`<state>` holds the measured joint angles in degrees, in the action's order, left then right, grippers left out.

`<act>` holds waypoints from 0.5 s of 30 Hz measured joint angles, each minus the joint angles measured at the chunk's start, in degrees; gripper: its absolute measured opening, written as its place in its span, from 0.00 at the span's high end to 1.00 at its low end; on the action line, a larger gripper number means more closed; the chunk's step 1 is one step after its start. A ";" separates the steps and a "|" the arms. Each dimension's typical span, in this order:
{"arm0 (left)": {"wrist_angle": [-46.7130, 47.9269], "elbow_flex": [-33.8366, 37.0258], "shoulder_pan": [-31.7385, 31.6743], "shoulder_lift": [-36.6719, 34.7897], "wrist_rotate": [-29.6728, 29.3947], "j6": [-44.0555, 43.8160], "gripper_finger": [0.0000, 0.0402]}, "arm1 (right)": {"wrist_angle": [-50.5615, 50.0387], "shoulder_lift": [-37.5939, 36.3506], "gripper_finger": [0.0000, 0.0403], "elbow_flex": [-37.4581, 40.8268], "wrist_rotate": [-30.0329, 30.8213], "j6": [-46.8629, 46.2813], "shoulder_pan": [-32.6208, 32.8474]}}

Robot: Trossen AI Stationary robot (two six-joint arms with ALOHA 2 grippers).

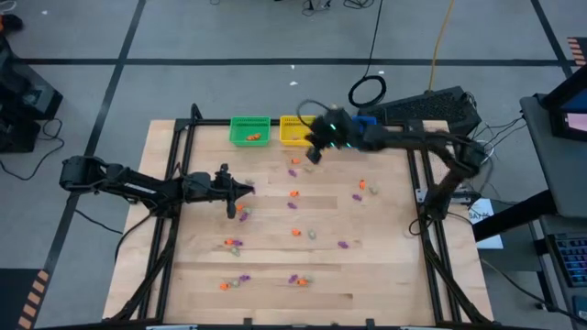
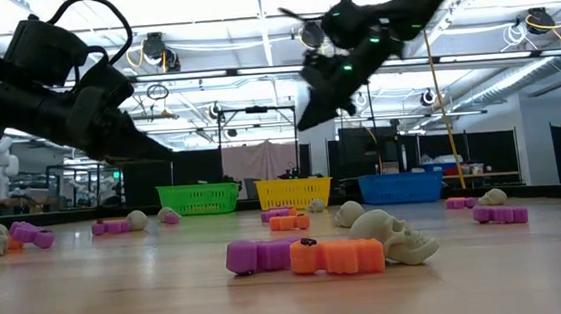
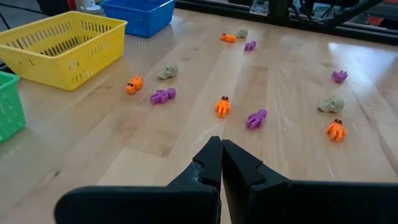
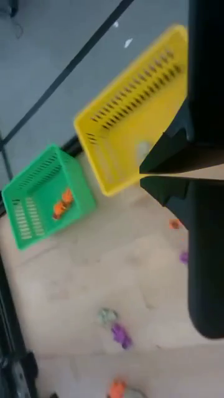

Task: Sort Halloween decoration
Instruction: Put the violet skeleton toy into the blue bin

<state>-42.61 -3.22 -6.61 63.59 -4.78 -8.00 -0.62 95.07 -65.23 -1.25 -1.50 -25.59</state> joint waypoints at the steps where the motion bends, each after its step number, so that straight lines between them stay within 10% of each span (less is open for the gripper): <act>1: 0.34 -0.45 0.00 0.00 0.00 -0.57 0.97 | 2.41 -2.12 1.00 3.51 0.10 -0.59 1.03; 15: 22.66 -14.50 2.55 1.66 -2.45 -0.29 0.97 | -12.75 -28.77 1.00 25.18 14.97 -14.21 15.87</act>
<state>-19.94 -17.72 -4.06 65.25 -7.22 -8.29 -13.36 66.30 -40.05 13.73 -15.71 -9.72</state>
